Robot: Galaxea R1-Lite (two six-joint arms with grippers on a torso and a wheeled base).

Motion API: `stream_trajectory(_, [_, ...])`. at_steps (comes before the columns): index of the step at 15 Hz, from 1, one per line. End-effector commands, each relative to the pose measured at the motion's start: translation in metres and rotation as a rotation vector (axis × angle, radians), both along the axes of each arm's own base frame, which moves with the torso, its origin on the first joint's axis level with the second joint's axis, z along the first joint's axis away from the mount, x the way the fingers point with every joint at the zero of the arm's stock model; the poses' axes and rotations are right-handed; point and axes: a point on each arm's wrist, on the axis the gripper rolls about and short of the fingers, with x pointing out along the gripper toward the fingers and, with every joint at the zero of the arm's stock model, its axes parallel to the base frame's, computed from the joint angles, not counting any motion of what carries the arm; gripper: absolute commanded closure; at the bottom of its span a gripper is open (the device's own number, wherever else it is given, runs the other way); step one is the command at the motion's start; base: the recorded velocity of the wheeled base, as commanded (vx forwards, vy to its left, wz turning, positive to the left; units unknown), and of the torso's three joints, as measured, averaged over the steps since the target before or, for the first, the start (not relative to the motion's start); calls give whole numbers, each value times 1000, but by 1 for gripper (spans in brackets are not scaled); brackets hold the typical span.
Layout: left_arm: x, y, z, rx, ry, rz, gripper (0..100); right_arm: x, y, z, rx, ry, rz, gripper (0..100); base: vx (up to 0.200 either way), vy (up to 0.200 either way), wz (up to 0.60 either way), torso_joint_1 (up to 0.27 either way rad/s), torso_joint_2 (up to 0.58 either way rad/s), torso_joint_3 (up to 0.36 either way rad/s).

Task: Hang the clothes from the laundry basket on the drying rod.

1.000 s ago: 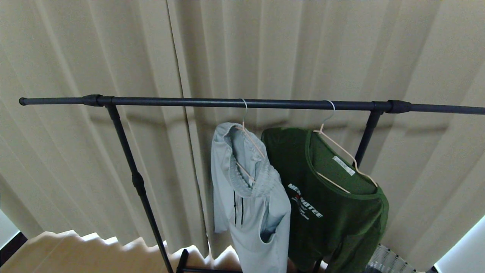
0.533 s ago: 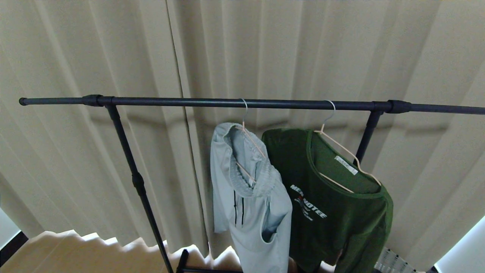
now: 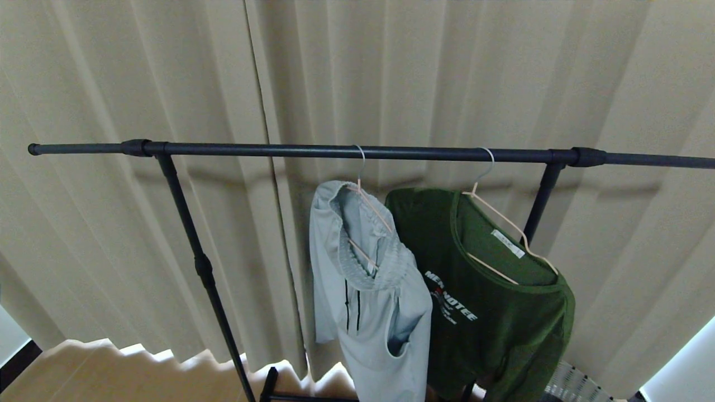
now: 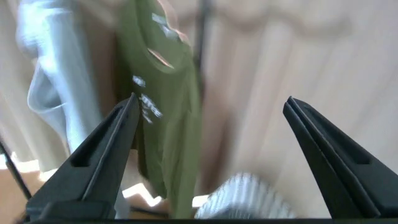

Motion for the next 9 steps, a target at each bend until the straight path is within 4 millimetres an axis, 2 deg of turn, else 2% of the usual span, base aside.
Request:
stream_trajectory(1, [0, 0, 0, 0, 1, 0, 0, 0, 0, 0, -6, -2, 6, 0, 0, 0, 0, 0, 0, 0])
stream_trajectory(9, [0, 0, 0, 0, 1, 0, 0, 0, 0, 0, 3, -3, 2, 0, 0, 0, 0, 0, 0, 0])
